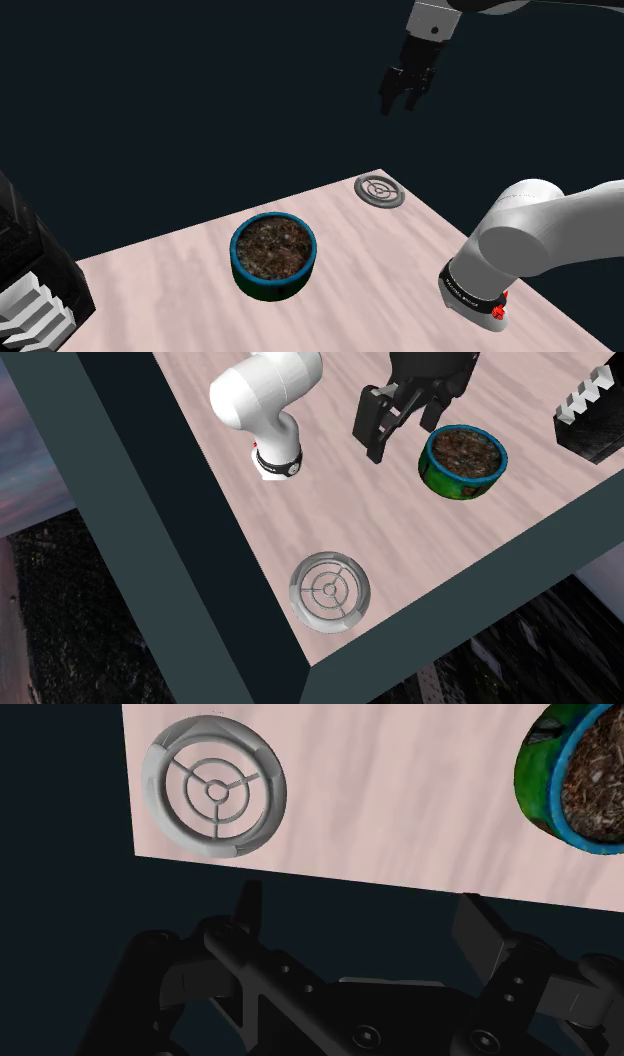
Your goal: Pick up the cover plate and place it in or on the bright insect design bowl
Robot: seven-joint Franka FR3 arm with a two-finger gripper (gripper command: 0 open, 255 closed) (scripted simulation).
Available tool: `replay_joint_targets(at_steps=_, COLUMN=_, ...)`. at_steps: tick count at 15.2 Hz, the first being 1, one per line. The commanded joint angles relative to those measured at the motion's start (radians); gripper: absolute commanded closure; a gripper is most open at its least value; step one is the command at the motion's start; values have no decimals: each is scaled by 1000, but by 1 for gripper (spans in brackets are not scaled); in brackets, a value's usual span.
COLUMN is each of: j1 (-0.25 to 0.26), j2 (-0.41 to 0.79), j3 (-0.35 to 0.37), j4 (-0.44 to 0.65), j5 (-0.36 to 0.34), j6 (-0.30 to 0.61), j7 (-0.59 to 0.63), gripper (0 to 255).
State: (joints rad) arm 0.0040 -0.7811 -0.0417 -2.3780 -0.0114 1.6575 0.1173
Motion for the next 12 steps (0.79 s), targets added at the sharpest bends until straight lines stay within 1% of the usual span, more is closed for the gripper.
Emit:
replay_joint_targets(at_steps=1, j1=0, j2=0, j3=0, j4=0, j5=0, j6=0, j7=0, gripper=0)
replay_joint_targets(at_steps=7, j1=-18, j2=-2, j3=-83, j4=-165, j5=-78, j6=159, j7=-134, gripper=0)
replay_joint_targets(at_steps=12, j1=-41, j2=45, j3=-162, j4=-269, j5=-150, j6=312, j7=-244, gripper=0)
